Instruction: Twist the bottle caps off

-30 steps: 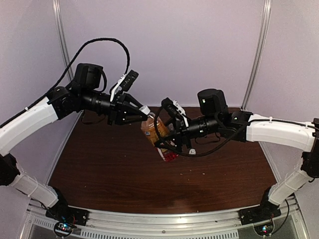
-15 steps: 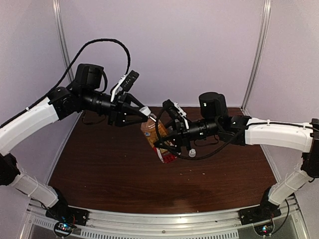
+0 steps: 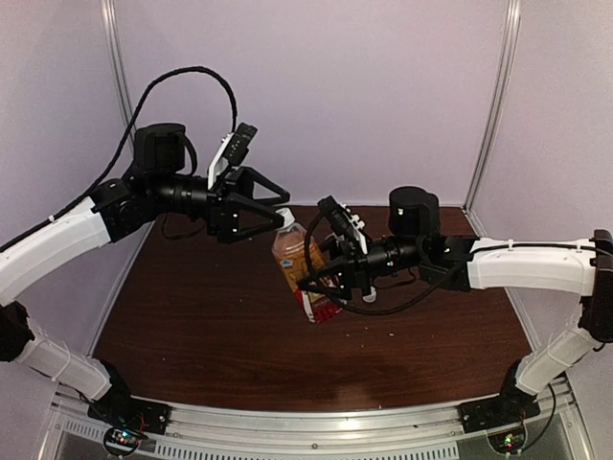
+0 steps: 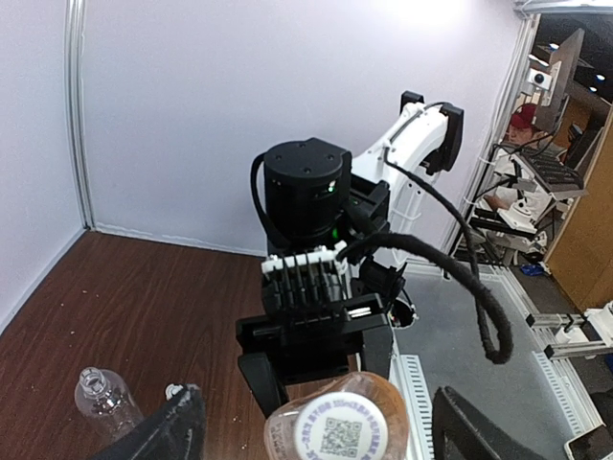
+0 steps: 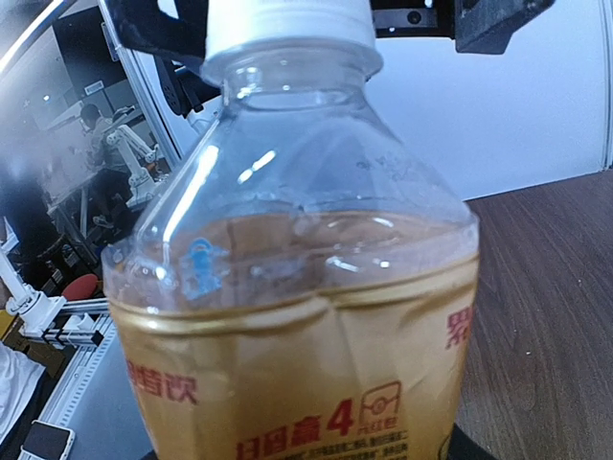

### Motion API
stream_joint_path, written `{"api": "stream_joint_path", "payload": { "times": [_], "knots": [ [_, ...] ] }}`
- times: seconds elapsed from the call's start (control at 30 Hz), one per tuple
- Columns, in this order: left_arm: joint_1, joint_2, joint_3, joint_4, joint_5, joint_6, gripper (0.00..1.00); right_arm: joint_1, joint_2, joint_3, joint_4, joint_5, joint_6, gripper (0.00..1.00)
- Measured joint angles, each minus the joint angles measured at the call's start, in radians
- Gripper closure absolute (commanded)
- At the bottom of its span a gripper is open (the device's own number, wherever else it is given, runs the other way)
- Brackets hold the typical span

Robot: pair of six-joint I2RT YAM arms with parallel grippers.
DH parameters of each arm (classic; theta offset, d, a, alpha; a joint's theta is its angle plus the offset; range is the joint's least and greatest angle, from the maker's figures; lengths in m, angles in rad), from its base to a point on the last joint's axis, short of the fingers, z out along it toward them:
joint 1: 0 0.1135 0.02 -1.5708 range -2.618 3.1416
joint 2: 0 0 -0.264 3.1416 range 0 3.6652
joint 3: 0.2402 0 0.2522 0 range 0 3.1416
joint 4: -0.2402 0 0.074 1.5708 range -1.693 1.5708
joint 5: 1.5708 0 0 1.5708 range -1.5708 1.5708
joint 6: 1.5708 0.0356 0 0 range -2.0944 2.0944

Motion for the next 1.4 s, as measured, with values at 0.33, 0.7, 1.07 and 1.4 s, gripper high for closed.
{"api": "stream_joint_path", "payload": {
  "times": [0.33,0.7,1.07,1.4],
  "knots": [
    [-0.002,0.013,-0.024,0.142,0.034,-0.115,0.37,0.003,-0.025,-0.029,0.073,0.005,0.042,0.52],
    [-0.019,0.056,-0.026,0.227,0.077,-0.183,0.58,0.003,-0.029,-0.035,0.078,0.013,0.04,0.52],
    [-0.021,0.062,-0.036,0.277,0.098,-0.222,0.77,0.003,-0.029,-0.055,0.101,0.032,0.039,0.53],
    [-0.021,0.067,-0.04,0.296,0.096,-0.233,1.0,0.003,-0.034,-0.06,0.104,0.055,0.039,0.53]
  ]
}}
